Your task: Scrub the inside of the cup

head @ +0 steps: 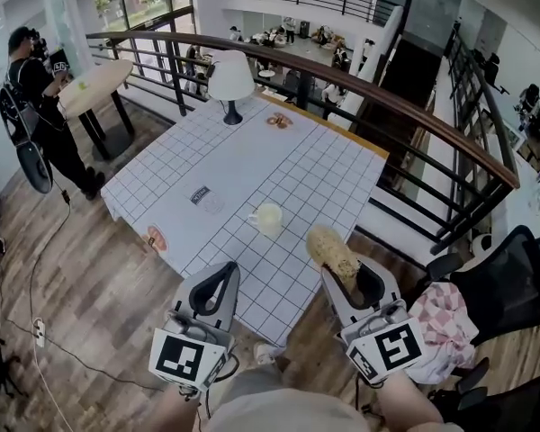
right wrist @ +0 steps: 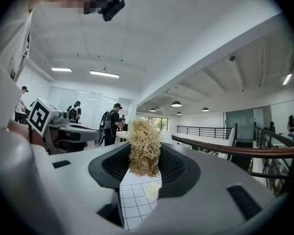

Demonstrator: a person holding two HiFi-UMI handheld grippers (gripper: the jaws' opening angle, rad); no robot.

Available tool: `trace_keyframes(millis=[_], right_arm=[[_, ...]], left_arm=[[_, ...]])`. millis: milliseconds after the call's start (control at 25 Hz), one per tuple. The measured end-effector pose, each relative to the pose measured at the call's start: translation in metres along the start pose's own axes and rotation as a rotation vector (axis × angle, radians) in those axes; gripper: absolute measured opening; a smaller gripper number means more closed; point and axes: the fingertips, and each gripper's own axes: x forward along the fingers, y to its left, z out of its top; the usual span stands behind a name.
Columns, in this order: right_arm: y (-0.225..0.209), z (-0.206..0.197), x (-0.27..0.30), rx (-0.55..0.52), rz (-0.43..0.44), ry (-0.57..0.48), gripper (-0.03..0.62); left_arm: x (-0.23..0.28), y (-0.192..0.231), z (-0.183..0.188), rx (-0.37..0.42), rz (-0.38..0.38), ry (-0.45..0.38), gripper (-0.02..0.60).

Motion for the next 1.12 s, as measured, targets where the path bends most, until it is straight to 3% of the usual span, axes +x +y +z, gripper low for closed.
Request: trace_keyframes(millis=[240, 480, 720, 920, 1120], right_arm=[[-0.009, 0.002, 0.05, -0.013, 0.014, 0.003, 0.152], [0.005, 0.014, 0.071, -0.011, 0.03, 0.021, 0.152], [-0.024, 0.01, 0.086, 0.003, 0.075, -0.019, 0.152], [-0.041, 0.004, 0.092, 0.004, 0.122, -0.005, 0.152], [-0.054, -0.003, 0.091, 0.035, 0.155, -0.003, 0.152]], left_arm=[[0.029, 0.041, -0.005, 0.002, 0.005, 0.001, 0.014], [0.017, 0.066, 0.003, -0.014, 0.024, 0.0, 0.014], [0.051, 0.056, -0.013, -0.007, -0.001, 0.029, 0.014], [0.064, 0.051, -0.014, -0.02, 0.042, 0.031, 0.014], [0.076, 0.045, -0.017, 0.029, 0.008, 0.033, 0.014]])
